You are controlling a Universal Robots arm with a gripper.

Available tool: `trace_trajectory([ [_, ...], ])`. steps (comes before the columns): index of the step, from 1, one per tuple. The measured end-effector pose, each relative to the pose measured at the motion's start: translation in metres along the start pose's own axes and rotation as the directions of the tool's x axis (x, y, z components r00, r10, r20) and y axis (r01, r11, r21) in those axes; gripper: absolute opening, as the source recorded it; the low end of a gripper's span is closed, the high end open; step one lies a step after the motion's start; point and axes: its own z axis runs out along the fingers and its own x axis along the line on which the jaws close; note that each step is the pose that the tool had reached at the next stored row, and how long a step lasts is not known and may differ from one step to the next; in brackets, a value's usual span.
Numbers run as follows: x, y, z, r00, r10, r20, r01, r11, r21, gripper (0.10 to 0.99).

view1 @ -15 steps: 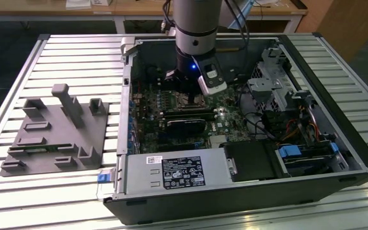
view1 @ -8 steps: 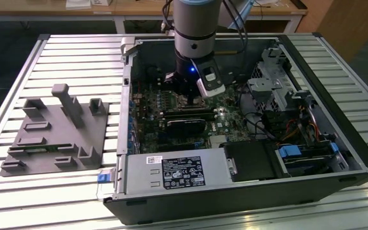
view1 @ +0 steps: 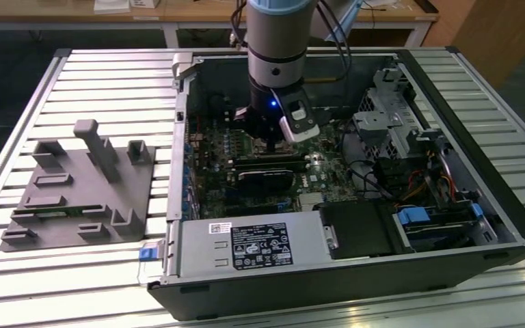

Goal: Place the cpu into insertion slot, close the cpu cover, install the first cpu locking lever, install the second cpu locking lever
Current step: 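Install the second cpu locking lever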

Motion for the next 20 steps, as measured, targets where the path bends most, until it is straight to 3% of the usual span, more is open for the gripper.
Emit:
trace_trajectory([
  [10,0.0081,-0.002,0.0066,1.0,0.0,-0.0002,0.0,1.0,-0.001,0.106],
  [20,0.0152,-0.0043,0.0142,1.0,0.001,-0.0035,-0.001,0.9998,-0.018,0.106],
])
